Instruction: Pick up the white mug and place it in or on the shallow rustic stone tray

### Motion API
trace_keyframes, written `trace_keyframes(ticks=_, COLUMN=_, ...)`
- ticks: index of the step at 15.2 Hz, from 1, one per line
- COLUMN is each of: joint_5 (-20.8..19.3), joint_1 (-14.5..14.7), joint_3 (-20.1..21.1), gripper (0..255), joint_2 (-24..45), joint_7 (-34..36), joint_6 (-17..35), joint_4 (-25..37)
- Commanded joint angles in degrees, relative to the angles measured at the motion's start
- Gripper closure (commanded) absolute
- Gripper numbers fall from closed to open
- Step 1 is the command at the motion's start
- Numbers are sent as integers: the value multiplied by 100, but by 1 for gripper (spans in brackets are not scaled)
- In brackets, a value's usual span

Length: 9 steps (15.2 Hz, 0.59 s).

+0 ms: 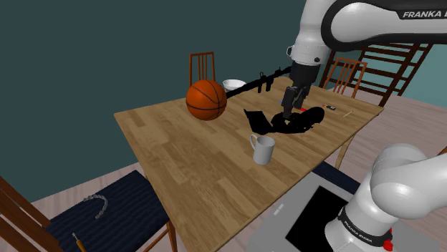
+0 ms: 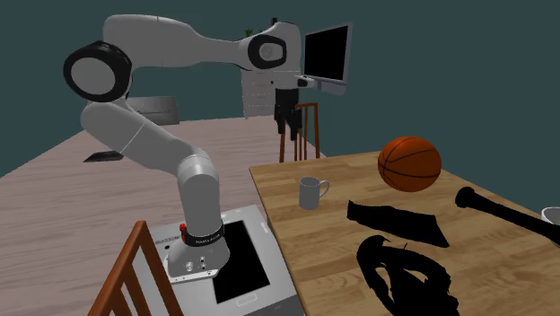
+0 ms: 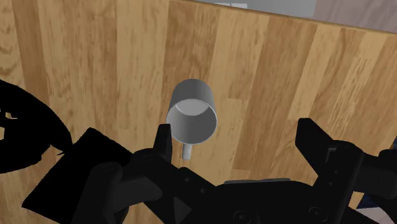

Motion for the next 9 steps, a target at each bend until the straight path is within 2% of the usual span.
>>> trace_keyframes(ticks=1, joint_5=0, joint_1=0, joint_3=0, gripper=0, joint_2=0, joint_7=0, joint_6=0, joint_4=0)
trace_keyframes(ticks=9, joint_5=72, joint_1=-23, joint_3=41, gripper=0, joint_2=829, joint_7=39, joint_6=1836, joint_4=-902)
